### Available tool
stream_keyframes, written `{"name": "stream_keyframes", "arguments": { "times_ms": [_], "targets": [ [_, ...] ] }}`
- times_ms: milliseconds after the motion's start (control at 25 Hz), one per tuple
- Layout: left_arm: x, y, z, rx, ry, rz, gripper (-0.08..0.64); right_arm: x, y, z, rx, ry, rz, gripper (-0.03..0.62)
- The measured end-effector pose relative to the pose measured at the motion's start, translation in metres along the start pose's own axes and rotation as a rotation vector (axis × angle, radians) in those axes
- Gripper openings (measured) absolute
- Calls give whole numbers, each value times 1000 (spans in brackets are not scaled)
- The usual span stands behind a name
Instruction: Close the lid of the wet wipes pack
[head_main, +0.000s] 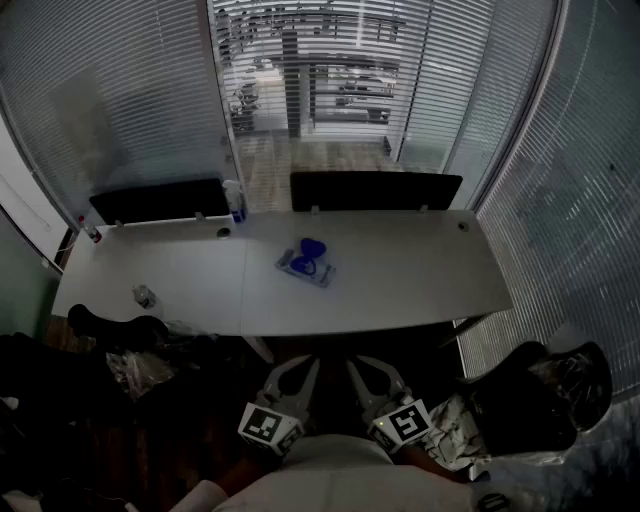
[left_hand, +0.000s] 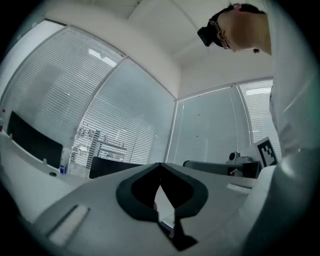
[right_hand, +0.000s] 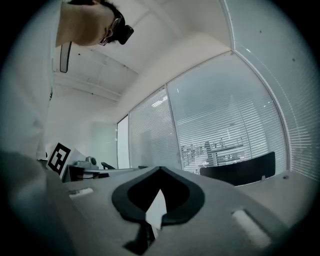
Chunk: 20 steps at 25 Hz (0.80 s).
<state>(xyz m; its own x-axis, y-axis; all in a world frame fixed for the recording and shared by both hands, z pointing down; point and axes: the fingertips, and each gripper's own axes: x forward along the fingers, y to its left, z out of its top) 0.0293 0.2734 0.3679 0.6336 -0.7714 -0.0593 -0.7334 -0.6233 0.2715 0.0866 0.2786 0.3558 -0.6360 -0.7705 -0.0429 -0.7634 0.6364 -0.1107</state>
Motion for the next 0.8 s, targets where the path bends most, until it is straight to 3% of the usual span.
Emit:
{"name": "stream_keyframes", "arguments": {
  "times_ms": [360,560,800],
  "targets": [
    [2,-2,3,18,-10,-13,3,-2,-4,-7,-21,19,3,-1],
    [4,-3,5,6,7,-4,3,-2,-6,-5,41,11,7,0],
    [6,-2,4,16,3,-4,3,-3,-10,-4,28,17,6,0]
  ]
}}
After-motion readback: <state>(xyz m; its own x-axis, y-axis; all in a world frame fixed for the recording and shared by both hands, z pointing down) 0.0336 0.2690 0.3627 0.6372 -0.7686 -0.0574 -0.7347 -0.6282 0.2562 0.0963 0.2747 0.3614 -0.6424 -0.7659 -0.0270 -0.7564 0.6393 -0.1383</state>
